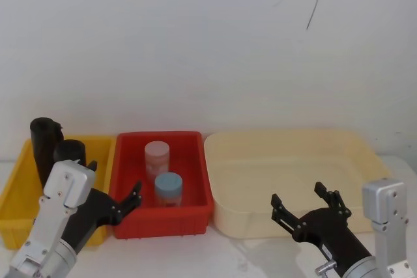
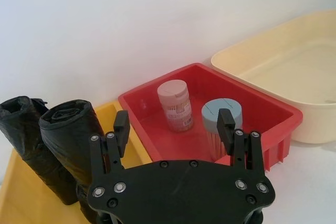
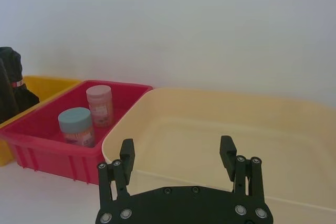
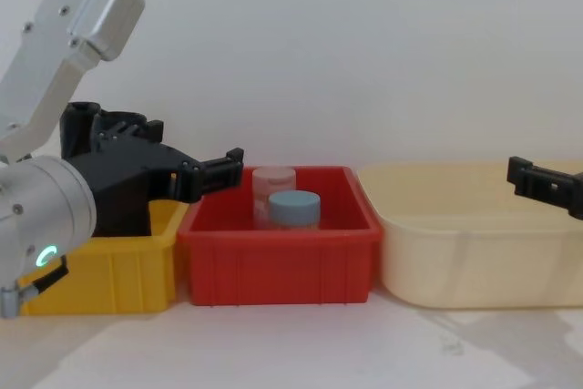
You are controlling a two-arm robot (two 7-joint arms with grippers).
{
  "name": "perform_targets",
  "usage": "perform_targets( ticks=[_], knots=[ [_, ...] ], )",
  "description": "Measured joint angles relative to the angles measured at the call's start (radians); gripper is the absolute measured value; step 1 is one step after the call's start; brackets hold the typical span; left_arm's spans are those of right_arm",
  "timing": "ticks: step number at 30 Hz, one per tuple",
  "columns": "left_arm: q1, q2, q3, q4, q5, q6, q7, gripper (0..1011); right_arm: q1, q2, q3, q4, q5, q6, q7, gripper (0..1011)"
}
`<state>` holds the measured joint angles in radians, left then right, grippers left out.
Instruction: Pick up the garbage bag with the one hand and transfer it to the other hand.
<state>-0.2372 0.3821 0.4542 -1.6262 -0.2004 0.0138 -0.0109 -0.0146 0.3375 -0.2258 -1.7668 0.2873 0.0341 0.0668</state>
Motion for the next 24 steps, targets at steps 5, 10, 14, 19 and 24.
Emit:
perform_targets(
  ticks=[5,10,14,19,24],
  knots=[
    [0.0,0.0,0.0,0.0,0.0,0.0,0.0,1001,0.0,0.0,0.0,0.0,0.0,0.0,0.0,1000],
    [0.0,0.0,0.0,0.0,0.0,0.0,0.0,1001,0.0,0.0,0.0,0.0,0.0,0.0,0.0,1000],
    [0.0,0.0,0.0,0.0,0.0,0.0,0.0,1001,0.0,0.0,0.0,0.0,0.0,0.0,0.0,1000],
    [0.0,0.0,0.0,0.0,0.0,0.0,0.0,1001,0.0,0.0,0.0,0.0,0.0,0.0,0.0,999],
    [0.0,0.0,0.0,0.0,0.0,0.0,0.0,1002,0.0,0.0,0.0,0.0,0.0,0.0,0.0,1000]
  ],
)
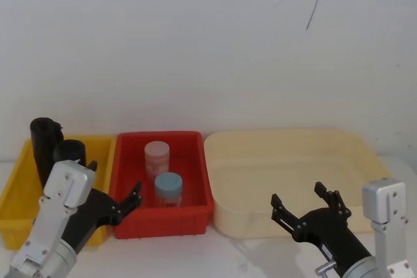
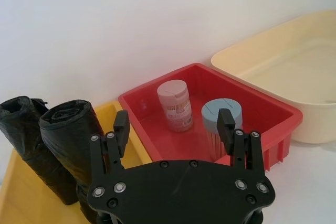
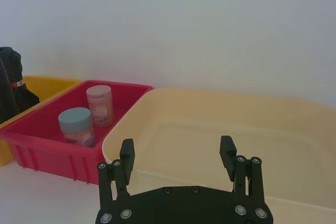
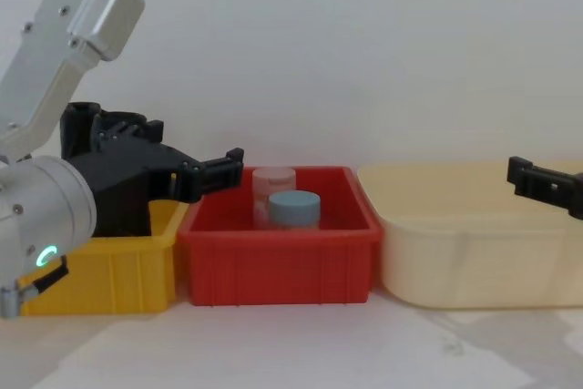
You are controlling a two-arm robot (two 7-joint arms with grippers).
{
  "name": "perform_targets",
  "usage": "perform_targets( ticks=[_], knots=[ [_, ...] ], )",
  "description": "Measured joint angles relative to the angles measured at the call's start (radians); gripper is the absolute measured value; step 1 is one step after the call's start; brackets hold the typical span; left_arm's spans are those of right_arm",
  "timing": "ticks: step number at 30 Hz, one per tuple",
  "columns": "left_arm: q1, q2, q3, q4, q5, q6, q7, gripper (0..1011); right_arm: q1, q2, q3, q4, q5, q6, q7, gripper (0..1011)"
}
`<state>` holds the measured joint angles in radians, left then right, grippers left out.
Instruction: Pick up the garbage bag with the one hand and transfer it to the other hand.
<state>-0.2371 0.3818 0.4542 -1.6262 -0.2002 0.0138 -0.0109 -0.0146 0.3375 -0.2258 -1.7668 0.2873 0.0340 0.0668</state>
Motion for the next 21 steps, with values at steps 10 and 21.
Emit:
perform_targets(
  ticks=[10,21],
  knots=[
    [0.024,0.008,-0.015,-0.028,-0.016,0.034,-0.006,1001,0.0,0.0,0.0,0.0,0.0,0.0,0.0,1000],
    [0.092,0.055,-0.088,-0.088,-0.079,0.096,-0.023,1001,0.0,0.0,0.0,0.0,0.0,0.0,0.0,1000]
  ],
)
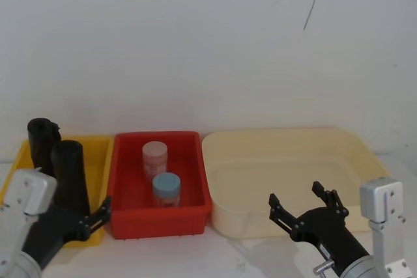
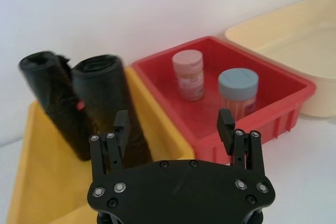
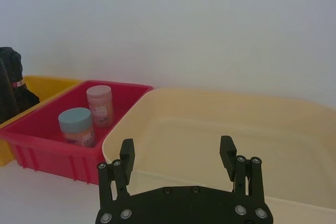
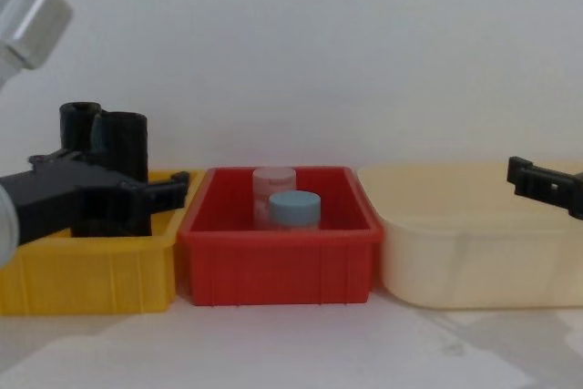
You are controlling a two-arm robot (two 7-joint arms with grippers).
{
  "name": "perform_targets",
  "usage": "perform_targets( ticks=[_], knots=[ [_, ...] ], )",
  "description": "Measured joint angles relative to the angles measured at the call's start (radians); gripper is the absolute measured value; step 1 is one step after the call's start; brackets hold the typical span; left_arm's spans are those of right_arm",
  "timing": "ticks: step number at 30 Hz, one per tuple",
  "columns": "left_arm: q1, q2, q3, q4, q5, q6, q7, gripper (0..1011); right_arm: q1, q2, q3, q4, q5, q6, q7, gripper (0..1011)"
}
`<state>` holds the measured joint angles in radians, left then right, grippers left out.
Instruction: Pick up the garbage bag with the one hand and transfer it to the other hand.
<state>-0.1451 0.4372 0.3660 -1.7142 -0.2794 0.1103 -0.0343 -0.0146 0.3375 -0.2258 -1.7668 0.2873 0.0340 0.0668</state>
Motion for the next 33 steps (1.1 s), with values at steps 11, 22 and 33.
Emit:
perform_targets(
  ticks=[11,22,33],
  knots=[
    [-0.021,0.02,-0.059,-0.01,-0.057,0.072,-0.032,1001,0.0,0.0,0.0,0.0,0.0,0.0,0.0,1000],
    [-0.092,0.002,-0.07,0.049,-0.069,0.118,-0.049,1001,0.0,0.0,0.0,0.0,0.0,0.0,0.0,1000],
    [-0.166,-0.023,-0.07,0.134,-0.056,0.14,-0.051,1001,0.0,0.0,0.0,0.0,0.0,0.0,0.0,1000]
  ],
)
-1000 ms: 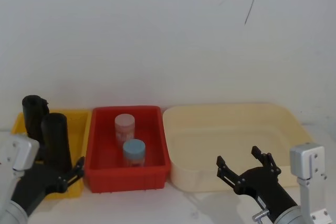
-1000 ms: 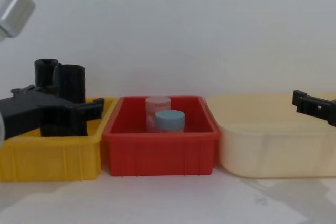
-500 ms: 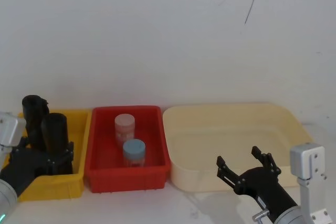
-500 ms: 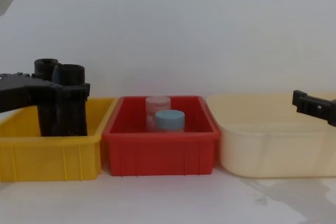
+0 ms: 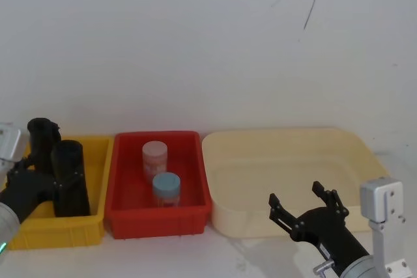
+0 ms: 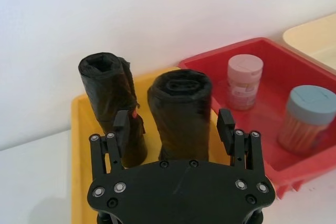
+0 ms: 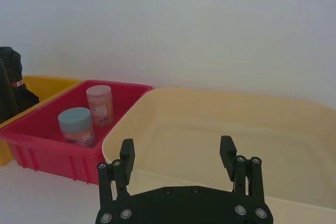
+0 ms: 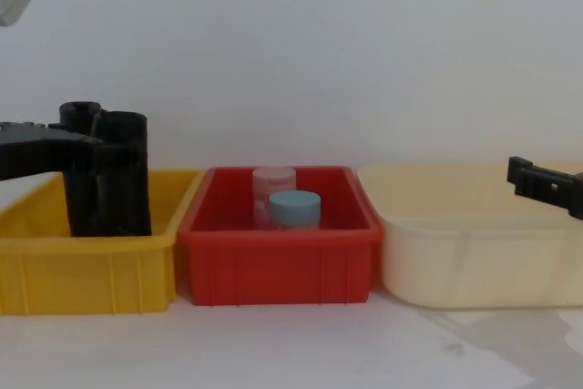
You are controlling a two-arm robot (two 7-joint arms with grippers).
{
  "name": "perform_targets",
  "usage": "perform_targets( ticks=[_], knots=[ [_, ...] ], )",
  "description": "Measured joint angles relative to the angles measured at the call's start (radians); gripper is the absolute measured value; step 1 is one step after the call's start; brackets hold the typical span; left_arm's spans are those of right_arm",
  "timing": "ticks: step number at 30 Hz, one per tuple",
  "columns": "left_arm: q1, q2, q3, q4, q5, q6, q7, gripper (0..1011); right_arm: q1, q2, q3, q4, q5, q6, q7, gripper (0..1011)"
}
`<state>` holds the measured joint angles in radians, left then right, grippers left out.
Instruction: Pick up the garbage bag with the one hand and transfer it to the other hand.
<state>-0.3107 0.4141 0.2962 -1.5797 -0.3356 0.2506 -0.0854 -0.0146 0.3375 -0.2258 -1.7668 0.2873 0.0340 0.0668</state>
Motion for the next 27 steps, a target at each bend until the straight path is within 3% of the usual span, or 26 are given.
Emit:
perform_targets(
  ticks=[16,19,27],
  knots=[
    [-0.088,-0.029,0.025,0.115,0.025,0.005,-0.037,1001,0.0,0.0,0.0,0.0,0.0,0.0,0.0,1000],
    [-0.097,-0.032,0.028,0.126,0.028,0.005,-0.042,962,0.0,0.0,0.0,0.0,0.0,0.0,0.0,1000],
    [-0.113,-0.037,0.033,0.148,0.033,0.005,-0.05,736,0.0,0.0,0.0,0.0,0.0,0.0,0.0,1000]
  ],
)
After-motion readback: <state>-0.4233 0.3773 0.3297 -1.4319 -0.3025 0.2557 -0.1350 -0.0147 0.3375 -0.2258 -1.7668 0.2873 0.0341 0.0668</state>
